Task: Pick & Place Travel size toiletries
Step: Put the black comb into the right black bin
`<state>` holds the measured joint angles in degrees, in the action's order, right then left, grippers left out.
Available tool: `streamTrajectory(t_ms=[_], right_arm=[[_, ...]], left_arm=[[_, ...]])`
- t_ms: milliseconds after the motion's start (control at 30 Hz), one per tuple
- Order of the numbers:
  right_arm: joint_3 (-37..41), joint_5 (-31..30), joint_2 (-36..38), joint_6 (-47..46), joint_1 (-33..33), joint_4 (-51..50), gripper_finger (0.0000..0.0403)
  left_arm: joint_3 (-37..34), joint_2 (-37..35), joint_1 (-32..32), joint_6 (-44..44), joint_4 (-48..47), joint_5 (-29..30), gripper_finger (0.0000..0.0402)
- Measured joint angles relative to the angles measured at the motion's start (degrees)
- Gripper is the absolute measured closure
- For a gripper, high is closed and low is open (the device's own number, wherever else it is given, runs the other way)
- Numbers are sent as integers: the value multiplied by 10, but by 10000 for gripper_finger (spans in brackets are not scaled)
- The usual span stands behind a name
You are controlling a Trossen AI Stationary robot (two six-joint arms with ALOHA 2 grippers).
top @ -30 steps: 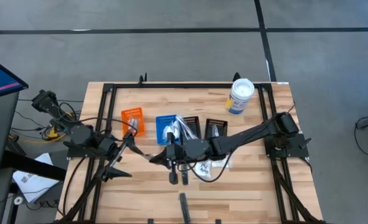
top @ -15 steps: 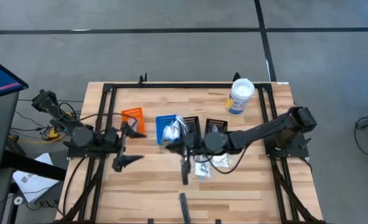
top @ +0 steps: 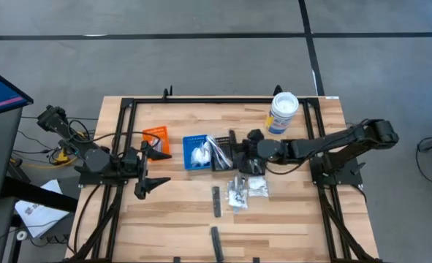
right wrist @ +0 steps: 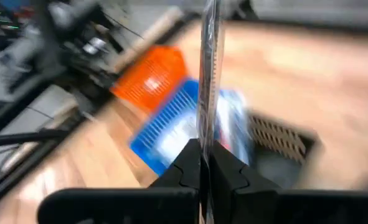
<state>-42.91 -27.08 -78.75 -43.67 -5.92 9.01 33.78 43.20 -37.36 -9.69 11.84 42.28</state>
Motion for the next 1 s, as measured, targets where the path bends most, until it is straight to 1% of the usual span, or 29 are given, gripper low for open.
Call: streamTrajectory(t_ms=[133, 267, 400, 533, 600, 767, 900, 1000], right_arm=[[47, 2, 10, -100, 14, -16, 403], [58, 9, 9, -153, 14, -43, 403], [58, 23, 8, -224, 3, -131, 403], [59, 49, 9, -305, 4, -230, 403], [59, 49, 9, -316, 3, -235, 402], [58, 48, 9, -299, 11, -190, 399], [58, 50, 8, -296, 17, -192, 400], [58, 64, 8, -296, 20, -193, 398]], left_arm=[[0, 0, 2, 0, 5, 0, 50], [0, 0, 5, 0, 6, -1, 58], [0, 0, 5, 0, 7, -2, 65], [0, 0, 5, 0, 9, -3, 70], [0, 0, 5, 0, 11, -6, 73], [0, 0, 5, 0, 13, -18, 78], [0, 0, 5, 0, 16, -18, 77], [0, 0, 5, 2, 18, -18, 76]])
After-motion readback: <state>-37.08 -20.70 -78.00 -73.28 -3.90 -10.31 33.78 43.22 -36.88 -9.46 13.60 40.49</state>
